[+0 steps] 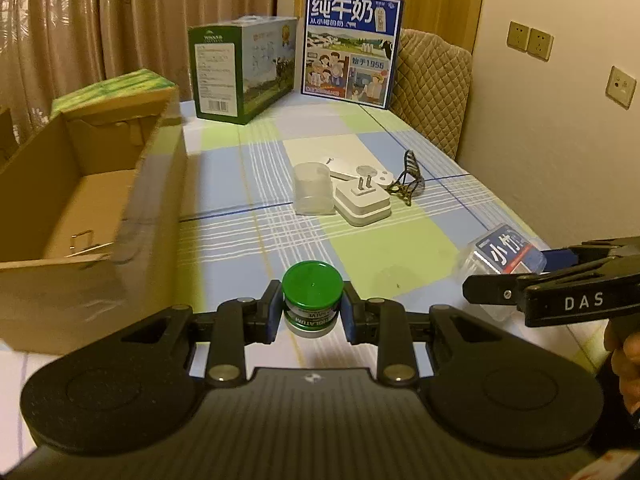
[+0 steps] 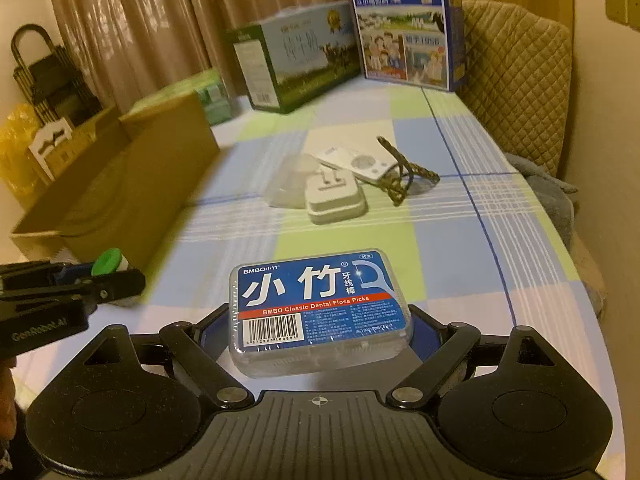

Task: Organize rigid objects

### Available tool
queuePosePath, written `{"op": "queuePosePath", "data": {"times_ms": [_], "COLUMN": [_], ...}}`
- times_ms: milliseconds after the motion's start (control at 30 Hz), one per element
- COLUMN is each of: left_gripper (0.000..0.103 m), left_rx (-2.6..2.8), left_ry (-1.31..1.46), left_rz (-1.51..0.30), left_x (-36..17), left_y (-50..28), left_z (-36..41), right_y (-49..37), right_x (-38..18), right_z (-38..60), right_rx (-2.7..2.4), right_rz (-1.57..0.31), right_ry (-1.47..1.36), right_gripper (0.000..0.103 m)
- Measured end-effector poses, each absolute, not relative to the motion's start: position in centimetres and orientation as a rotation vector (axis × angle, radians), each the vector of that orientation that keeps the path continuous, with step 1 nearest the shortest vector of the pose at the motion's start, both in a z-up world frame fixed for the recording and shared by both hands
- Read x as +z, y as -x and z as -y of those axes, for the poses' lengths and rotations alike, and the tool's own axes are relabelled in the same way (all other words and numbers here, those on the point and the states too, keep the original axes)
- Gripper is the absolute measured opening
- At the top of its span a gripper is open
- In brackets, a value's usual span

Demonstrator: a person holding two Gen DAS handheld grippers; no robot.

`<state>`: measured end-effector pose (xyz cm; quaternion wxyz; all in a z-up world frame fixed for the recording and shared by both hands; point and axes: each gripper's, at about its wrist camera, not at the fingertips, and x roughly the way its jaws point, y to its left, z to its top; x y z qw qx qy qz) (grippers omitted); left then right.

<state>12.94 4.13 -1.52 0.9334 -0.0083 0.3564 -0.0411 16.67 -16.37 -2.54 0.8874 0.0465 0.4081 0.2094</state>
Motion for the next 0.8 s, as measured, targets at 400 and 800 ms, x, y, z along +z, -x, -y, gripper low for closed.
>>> {"op": "queuePosePath", "data": {"times_ms": [400, 800], "left_gripper": [0.025, 0.025], "left_rx": [-0.040, -0.013], "left_ry": [0.006, 0.026], "left_rz": [-0.692, -0.657], "left_x": [3.5, 5.6], "left_y": [-8.2, -6.6], "left_z": [-5.5, -8.5], "right_y": [-12.4, -12.3], "right_x": [2.4, 4.5], "right_z": [13.5, 10.2], "right_rx": [0.446, 0.484], "right_rz": [-0.803, -0.767], "right_ry": [-0.069, -0.048], "right_gripper": [0.085, 0.085]}}
